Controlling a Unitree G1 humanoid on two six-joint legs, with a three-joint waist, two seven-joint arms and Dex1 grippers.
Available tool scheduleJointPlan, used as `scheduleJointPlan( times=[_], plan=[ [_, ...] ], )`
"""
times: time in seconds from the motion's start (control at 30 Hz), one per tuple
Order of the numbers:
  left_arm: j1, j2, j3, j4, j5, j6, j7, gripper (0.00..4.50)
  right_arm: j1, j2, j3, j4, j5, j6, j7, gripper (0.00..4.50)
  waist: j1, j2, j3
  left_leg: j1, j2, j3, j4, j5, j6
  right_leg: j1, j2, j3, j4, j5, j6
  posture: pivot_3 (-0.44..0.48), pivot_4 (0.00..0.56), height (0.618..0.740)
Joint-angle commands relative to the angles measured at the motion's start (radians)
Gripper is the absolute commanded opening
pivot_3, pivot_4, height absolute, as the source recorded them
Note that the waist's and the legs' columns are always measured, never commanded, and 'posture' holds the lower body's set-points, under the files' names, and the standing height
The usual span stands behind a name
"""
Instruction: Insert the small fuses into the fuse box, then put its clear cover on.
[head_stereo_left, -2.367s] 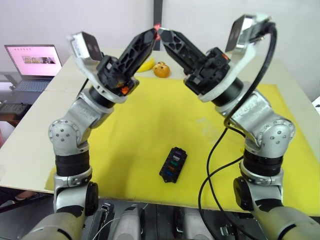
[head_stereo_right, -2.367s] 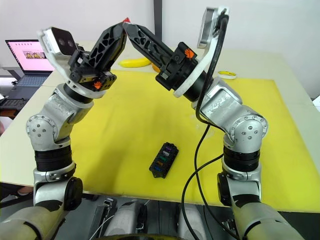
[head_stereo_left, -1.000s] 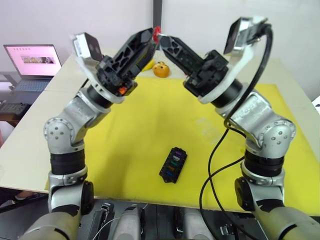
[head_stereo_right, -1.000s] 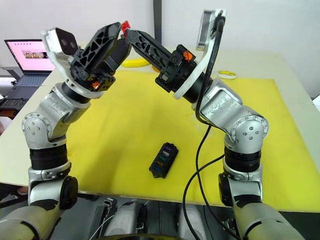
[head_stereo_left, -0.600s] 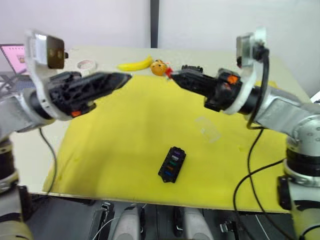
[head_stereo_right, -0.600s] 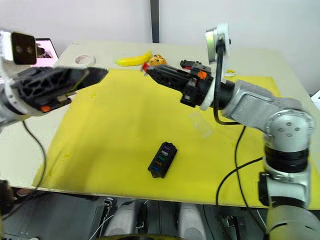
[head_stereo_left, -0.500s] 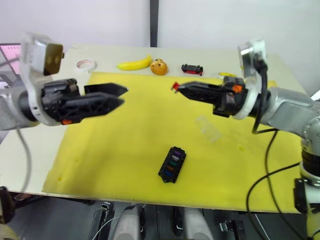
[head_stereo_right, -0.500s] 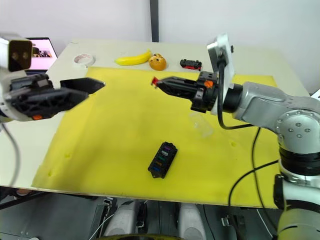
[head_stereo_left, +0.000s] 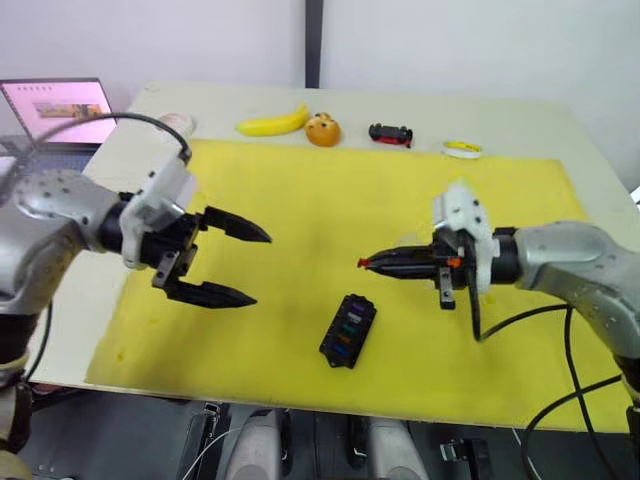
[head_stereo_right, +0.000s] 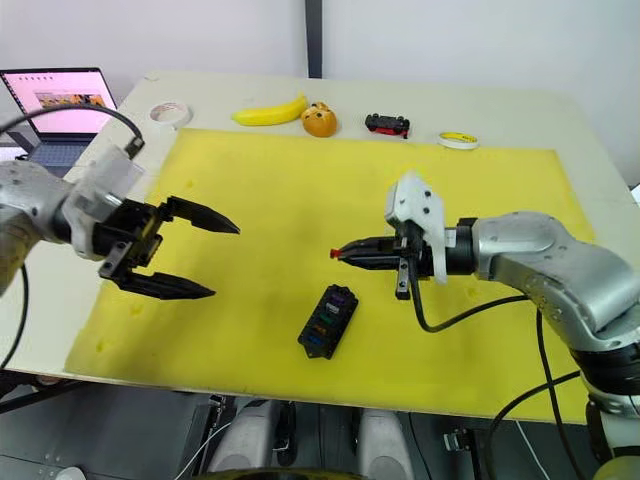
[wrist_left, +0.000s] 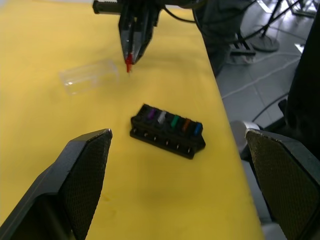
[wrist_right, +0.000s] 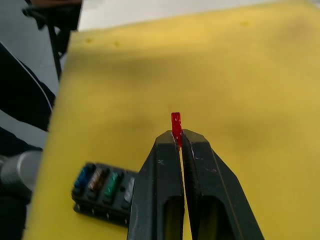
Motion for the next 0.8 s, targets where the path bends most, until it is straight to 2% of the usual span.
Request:
scheduleJointPlan(
  times=[0.03, 0.4, 0.8],
  plan=[
    [0.013, -0.032, -0.016, -0.016, 0.029, -0.022, -0.021, 4.48, 0.055, 0.036, -0.008, -0.083, -0.027, -0.005, -0.051, 0.00, 0.000, 0.000, 0.000, 0.000, 0.000, 0.000, 0.000, 0.000, 0.000, 0.000, 0.000, 0.000, 0.000, 0.000, 0.000, 0.000, 0.150, 0.737],
    [0.013, -0.123, -0.036, -0.033, 0.054, -0.003, -0.023, 4.48, 0.184, 0.072, 0.004, -0.152, -0.138, -0.008, -0.111, 0.00, 0.000, 0.000, 0.000, 0.002, 0.000, -0.003, 0.002, 0.001, -0.001, 0.002, 0.000, 0.000, 0.004, 0.001, 0.001, 0.000, 0.150, 0.737],
    [0.024, -0.141, -0.035, -0.043, 0.086, -0.010, -0.023, 4.48, 0.224, 0.100, 0.019, -0.120, -0.214, -0.037, -0.084, 0.00, 0.000, -0.001, 0.000, 0.003, 0.000, -0.004, 0.002, 0.001, -0.001, 0.002, 0.000, 0.000, 0.006, 0.001, 0.002, 0.000, 0.150, 0.737]
  ],
)
